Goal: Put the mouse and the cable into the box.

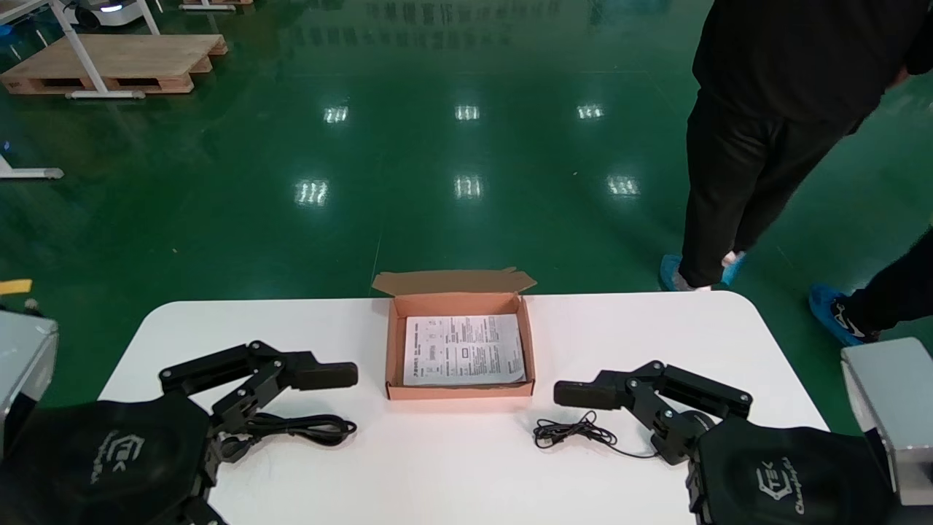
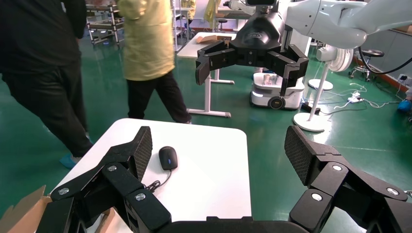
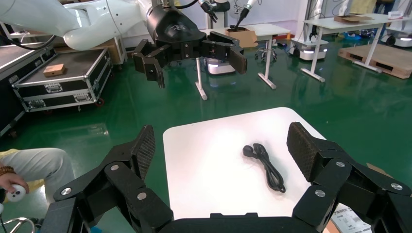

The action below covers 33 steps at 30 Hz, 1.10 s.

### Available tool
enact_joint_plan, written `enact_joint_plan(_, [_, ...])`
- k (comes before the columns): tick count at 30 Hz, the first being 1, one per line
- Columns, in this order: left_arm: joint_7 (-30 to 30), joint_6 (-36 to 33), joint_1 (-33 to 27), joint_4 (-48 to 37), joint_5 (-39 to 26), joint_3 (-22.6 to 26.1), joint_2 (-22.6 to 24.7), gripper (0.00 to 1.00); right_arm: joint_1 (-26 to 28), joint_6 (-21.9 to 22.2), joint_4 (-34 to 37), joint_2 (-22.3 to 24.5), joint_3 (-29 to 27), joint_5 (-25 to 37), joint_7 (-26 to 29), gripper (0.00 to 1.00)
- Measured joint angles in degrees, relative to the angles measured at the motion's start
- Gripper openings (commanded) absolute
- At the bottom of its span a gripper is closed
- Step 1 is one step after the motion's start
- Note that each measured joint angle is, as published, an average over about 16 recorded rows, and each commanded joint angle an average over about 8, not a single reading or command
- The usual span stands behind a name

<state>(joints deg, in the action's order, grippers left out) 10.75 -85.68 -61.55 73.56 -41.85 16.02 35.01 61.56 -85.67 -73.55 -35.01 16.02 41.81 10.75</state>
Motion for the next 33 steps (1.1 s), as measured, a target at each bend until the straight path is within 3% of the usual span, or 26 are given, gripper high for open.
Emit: enact_joint_plan(33, [0.0,0.0,0.0,0.0,0.0,0.0,0.0,1.00,0.0,0.0,0.0,0.0,0.0,0.0,0.0,1.00])
